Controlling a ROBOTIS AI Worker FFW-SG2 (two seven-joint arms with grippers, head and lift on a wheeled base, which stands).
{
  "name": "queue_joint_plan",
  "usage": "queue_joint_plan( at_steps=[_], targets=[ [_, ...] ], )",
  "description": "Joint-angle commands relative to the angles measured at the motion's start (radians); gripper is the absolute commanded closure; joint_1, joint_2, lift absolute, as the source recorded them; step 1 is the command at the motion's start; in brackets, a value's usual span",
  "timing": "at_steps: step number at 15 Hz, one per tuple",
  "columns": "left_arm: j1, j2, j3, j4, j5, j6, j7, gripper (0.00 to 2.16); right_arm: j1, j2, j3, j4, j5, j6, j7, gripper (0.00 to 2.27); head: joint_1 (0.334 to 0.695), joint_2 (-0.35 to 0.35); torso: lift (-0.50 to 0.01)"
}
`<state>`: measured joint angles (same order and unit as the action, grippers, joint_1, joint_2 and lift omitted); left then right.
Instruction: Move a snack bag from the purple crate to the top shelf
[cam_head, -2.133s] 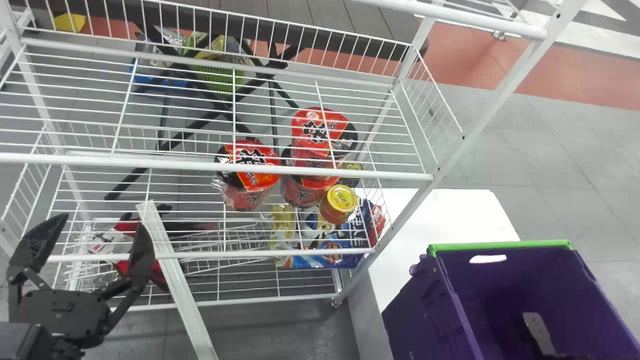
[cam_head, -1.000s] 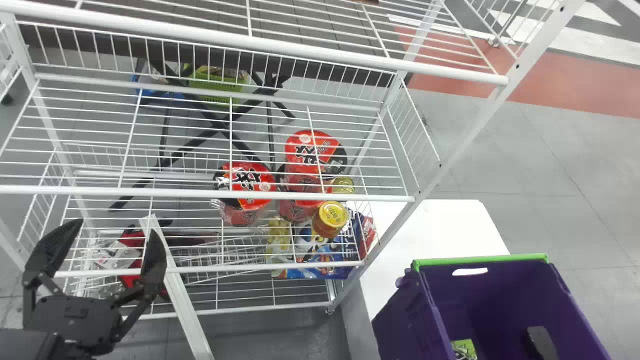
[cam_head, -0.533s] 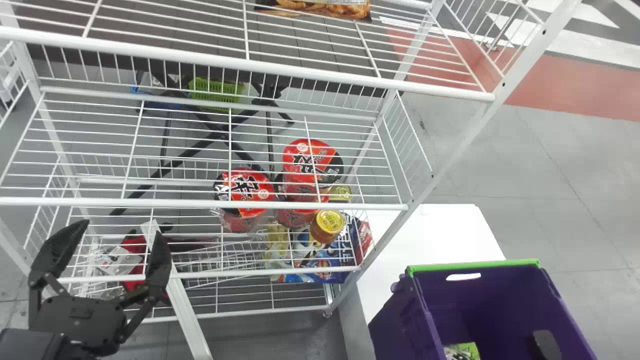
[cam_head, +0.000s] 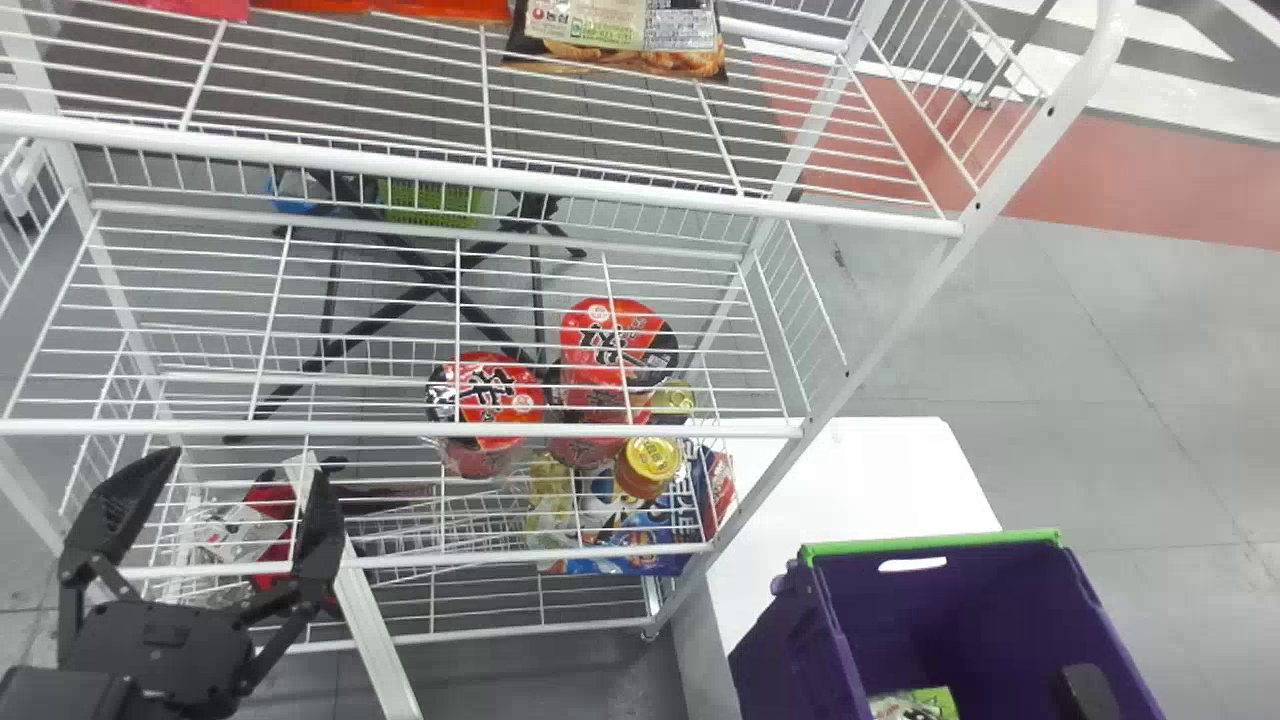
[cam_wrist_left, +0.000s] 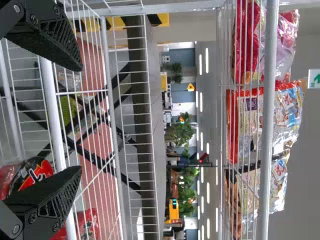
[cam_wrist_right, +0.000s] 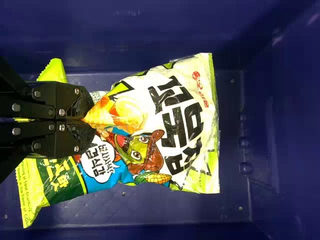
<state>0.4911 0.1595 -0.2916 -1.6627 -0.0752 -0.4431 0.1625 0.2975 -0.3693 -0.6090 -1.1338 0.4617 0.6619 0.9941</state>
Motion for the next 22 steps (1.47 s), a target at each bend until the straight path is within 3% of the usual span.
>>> queue_joint_plan(
  at_steps=[1, 12, 22],
  targets=[
    [0.006, 0.002, 0.002, -0.009, 0.0, -0.002, 0.0, 0.12, 0.009, 0.006, 0.001, -0.018, 0.002, 0.0, -0.002, 1.4, 0.695, -0.35, -0.276],
    [0.006, 0.003, 0.002, -0.005, -0.002, -0.009, -0.001, 0.12, 0.019, 0.026, -0.029, -0.047, 0.0, -0.003, -0.012, 1.4, 0.695, -0.35, -0.233],
    [-0.011, 0.002, 0.0, -0.003, 0.008, -0.005, -0.015, 0.12, 0.019, 0.023, -0.046, -0.044, 0.002, 0.022, -0.012, 1.4, 0.695, -0.35, -0.193]
  ],
)
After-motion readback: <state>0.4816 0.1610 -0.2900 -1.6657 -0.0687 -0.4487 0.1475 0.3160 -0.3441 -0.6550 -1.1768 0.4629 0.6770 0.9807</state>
